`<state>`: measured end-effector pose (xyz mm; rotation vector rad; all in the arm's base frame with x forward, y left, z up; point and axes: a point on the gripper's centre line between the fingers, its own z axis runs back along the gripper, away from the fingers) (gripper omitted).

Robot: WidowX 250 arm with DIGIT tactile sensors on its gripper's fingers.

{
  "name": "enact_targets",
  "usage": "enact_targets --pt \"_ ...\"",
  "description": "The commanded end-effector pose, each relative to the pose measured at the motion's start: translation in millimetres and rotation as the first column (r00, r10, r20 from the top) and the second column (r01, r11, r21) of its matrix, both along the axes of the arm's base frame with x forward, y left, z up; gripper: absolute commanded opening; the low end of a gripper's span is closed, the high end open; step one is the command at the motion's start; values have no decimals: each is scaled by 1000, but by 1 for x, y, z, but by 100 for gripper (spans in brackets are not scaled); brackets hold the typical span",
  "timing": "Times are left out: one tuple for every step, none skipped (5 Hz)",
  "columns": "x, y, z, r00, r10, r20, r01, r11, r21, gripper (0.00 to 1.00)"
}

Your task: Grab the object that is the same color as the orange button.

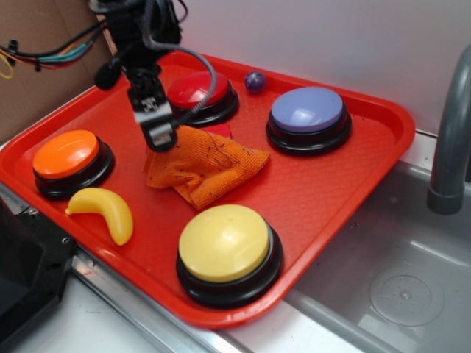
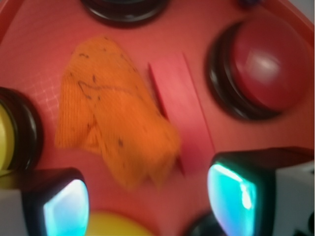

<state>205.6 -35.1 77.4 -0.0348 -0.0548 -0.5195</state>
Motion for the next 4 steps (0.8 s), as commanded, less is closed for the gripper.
enact_targets --pt "11 -15 -33 991 -130 -16 129 991 -46 100" --pt "12 -17 -42 992 -121 -35 121 993 -8 0" --pt "13 -15 -41 996 -91 -27 91 996 0 0" --pt "13 -11 -31 1000 -17 -21 18 999 40 0"
